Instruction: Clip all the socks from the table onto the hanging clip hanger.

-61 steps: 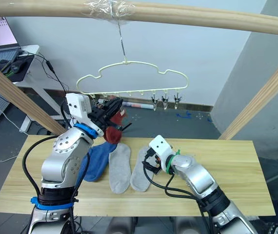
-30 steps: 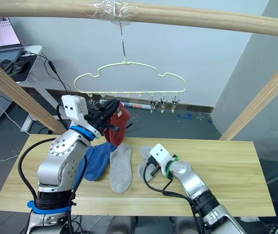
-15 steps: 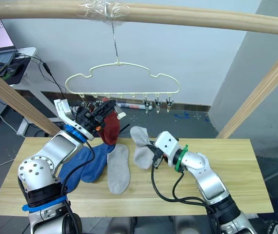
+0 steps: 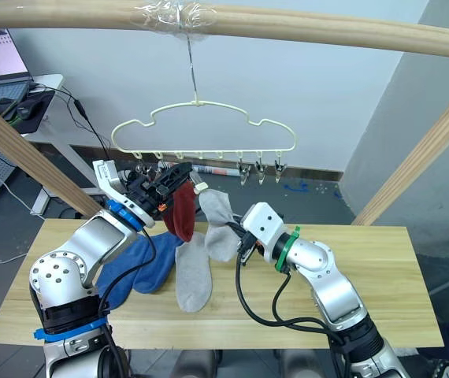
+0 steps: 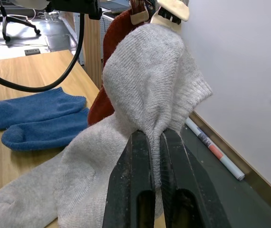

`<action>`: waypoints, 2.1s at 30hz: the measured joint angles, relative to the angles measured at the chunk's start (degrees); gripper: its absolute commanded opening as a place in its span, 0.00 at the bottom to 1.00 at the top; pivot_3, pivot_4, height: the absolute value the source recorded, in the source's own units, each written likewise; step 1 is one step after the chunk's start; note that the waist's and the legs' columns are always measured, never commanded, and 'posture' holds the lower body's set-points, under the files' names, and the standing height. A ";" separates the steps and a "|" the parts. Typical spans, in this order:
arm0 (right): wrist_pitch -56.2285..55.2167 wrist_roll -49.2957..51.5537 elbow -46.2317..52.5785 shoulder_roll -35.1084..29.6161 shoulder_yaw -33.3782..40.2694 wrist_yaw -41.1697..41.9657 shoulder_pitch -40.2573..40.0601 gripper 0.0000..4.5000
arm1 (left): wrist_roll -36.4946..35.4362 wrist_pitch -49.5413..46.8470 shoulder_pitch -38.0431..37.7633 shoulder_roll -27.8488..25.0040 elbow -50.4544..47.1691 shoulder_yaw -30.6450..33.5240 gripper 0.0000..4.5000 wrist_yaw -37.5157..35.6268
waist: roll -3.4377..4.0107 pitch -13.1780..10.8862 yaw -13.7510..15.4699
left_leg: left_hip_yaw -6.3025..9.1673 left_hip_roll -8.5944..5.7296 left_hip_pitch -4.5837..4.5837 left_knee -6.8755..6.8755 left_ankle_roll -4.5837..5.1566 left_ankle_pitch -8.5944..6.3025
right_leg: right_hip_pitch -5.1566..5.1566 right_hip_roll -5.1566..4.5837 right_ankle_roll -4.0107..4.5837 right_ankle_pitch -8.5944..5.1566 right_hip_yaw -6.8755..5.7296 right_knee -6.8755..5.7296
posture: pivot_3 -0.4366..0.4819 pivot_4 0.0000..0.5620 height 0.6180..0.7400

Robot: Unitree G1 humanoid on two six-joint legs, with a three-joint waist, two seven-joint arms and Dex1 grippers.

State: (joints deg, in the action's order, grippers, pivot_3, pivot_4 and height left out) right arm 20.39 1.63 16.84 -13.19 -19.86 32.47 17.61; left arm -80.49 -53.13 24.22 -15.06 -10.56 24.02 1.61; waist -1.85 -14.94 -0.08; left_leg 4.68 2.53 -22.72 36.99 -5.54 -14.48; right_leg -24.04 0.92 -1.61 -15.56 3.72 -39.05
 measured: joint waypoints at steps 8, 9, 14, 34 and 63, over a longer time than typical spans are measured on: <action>0.19 -0.04 0.00 1.24 -0.55 -0.20 1.20 0.01 | -0.02 1.33 -1.02 -0.54 -0.47 -1.36 0.00 -0.45 | 0.00 0.00 -0.01 | 0.00 0.01 0.00 -0.01 0.00 0.00 | -0.01 0.00 0.00 0.00 0.00 0.00 | 0.58 0.43 1.00; 0.19 -0.06 -0.03 1.45 -0.67 -0.23 1.22 0.01 | -0.02 1.49 -1.09 -0.59 -0.50 -1.42 0.00 -0.58 | 0.00 0.00 -0.01 | 0.00 0.01 0.00 -0.02 0.00 0.00 | -0.01 0.00 0.00 0.00 0.00 0.01 | 0.59 0.44 1.00; 0.19 -0.22 -0.96 3.12 -1.65 -0.43 2.44 0.01 | 0.61 2.79 -1.40 -0.64 -1.18 -2.53 0.00 -0.78 | 0.00 0.00 -0.01 | 0.00 0.01 0.00 -0.02 0.01 -0.01 | -0.01 0.00 0.00 0.00 -0.01 0.01 | 0.59 0.44 1.00; 3.63 1.85 -7.17 6.97 1.91 -4.86 2.21 0.42 | 23.45 4.22 -13.66 -20.05 -13.76 -13.72 0.70 -7.08 | 0.02 -0.02 0.24 | -0.02 0.00 -0.08 -0.13 0.04 -0.02 | -0.10 -0.01 0.02 -0.01 0.02 0.08 | 0.63 0.42 1.00; 15.32 2.50 -0.23 14.71 10.64 -21.38 9.36 0.49 | 36.72 23.40 -16.80 -20.74 -17.81 -12.62 0.70 -35.90 | 0.18 -0.11 0.44 | -0.07 0.05 -0.17 -0.17 0.23 -0.13 | -0.23 0.02 -0.19 -0.20 0.04 0.09 | 0.63 0.45 1.00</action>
State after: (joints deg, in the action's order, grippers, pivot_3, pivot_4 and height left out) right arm 35.71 4.13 16.61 1.51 -9.22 11.08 26.97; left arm -43.77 -29.73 7.42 -35.80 -28.38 11.40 -34.29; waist -1.67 -15.05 0.36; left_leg 4.60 2.59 -22.89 36.82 -5.31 -14.61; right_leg -24.26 0.93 -1.81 -15.76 3.76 -38.96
